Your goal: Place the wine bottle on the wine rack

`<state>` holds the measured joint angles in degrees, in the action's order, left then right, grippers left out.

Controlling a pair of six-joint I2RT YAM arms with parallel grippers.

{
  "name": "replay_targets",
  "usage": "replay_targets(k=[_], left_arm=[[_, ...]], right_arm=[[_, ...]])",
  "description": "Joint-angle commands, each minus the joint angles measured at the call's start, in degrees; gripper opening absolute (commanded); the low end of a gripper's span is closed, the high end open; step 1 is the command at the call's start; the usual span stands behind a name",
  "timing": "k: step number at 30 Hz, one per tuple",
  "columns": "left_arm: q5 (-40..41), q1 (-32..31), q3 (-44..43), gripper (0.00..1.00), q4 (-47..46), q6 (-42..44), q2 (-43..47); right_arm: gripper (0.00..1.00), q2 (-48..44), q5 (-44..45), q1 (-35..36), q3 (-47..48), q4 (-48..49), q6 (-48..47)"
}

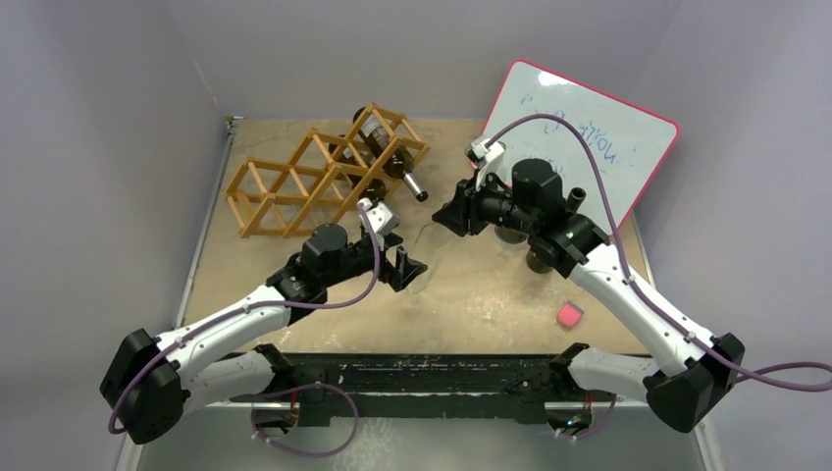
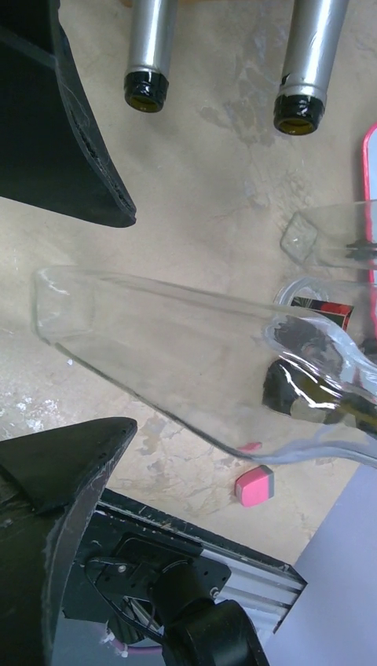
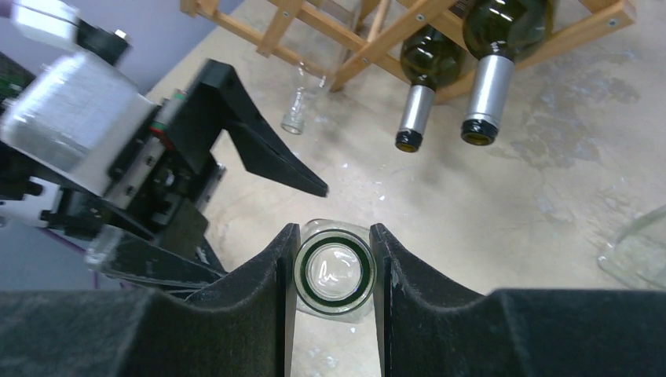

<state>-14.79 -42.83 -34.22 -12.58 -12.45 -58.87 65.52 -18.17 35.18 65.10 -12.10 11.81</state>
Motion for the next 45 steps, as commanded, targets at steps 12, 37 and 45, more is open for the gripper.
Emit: replay_targets(k=[12, 37, 45], left_arm=[[-0.7, -1.8, 3.7, 0.96, -8.8, 5.8, -2.1], [3.6, -1.8, -7.8, 0.00, 5.2, 27.4, -1.6], [9.5, -2.4, -12.3, 0.00, 17.2, 46.0, 0.5]], right_arm=[[0.00, -1.9, -4.6, 0.0, -0.2, 13.1, 12.0], [0.44, -4.0, -5.0, 0.0, -0.8, 9.7, 11.1], [0.64, -8.5, 3.6, 0.0, 1.5, 1.4, 3.9]])
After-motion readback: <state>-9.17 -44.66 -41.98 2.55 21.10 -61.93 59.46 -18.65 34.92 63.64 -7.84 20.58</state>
